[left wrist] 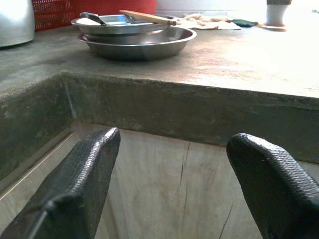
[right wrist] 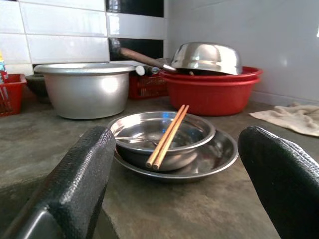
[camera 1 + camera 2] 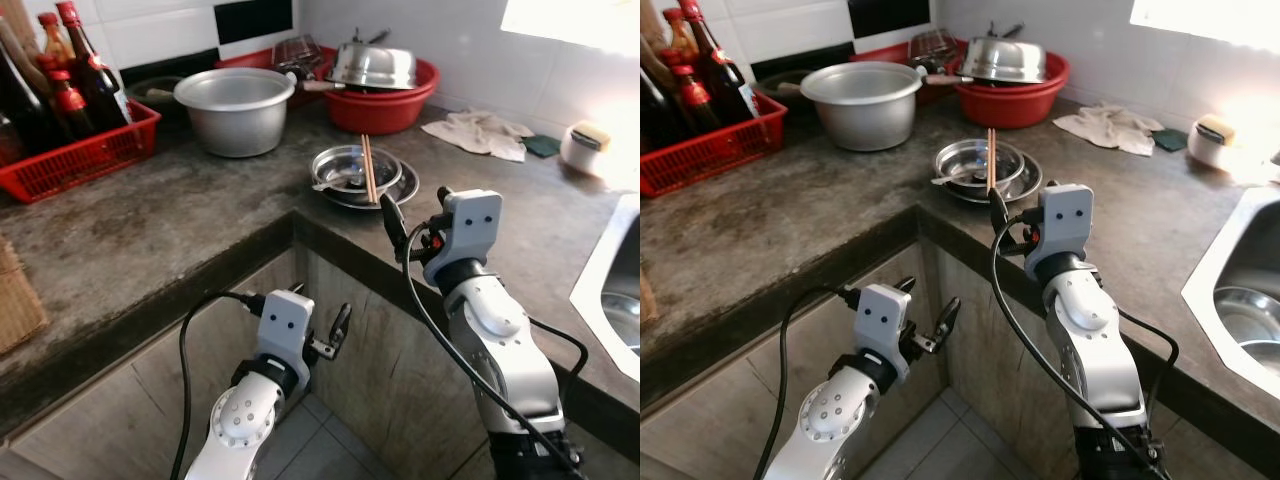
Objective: Kitchen organization
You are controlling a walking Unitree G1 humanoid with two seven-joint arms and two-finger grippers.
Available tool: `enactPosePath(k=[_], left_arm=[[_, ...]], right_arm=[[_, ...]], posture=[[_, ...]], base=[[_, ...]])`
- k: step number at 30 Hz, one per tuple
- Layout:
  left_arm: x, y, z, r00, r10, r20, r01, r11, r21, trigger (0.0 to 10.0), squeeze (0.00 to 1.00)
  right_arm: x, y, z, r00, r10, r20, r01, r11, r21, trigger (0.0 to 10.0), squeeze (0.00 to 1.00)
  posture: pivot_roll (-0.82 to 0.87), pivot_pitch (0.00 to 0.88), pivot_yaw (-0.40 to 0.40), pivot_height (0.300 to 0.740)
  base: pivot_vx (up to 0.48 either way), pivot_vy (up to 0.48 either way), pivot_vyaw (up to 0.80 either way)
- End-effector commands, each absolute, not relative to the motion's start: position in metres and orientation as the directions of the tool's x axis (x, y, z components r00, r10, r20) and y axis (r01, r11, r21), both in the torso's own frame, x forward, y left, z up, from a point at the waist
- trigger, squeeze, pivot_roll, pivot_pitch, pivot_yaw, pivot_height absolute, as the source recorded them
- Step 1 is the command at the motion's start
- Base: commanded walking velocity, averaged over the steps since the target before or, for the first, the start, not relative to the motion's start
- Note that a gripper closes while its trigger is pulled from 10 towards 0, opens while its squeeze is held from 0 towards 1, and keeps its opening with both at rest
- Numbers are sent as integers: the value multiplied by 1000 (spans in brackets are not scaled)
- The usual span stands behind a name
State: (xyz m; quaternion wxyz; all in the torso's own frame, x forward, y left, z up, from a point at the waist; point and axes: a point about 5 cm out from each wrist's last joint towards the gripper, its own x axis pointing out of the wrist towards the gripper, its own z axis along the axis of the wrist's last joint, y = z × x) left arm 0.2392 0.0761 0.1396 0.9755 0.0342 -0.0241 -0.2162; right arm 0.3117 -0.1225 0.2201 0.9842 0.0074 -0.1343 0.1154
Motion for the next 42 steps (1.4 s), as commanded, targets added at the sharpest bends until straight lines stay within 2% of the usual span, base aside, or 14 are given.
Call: enactPosePath(k=[1,15,30,42], left_arm=[[238,75,142,907,-421,31,417,905,86,10000,0],[230,71,147,892,-451,32,448,891,72,10000,0],[224,68,146,888,-460,18,458,887,60,10000,0],[223,65,143,880,-475,1,474,879,54,10000,0]], right_arm=[[319,-120,220,935,234,267,-237,971,-24,10000,0],[372,-104,219,944,254,211,-252,967,-35,10000,0],[393,-98,219,953,239,185,-234,971,-45,10000,0],[398,-94,216,958,231,172,-229,973,-33,10000,0]], posture=[[64,102,-51,740],[96,146,-83,740],[103,142,-96,740],[106,126,-95,740]], base=[[0,0,0],[0,0,0],[0,0,0],[0,0,0]])
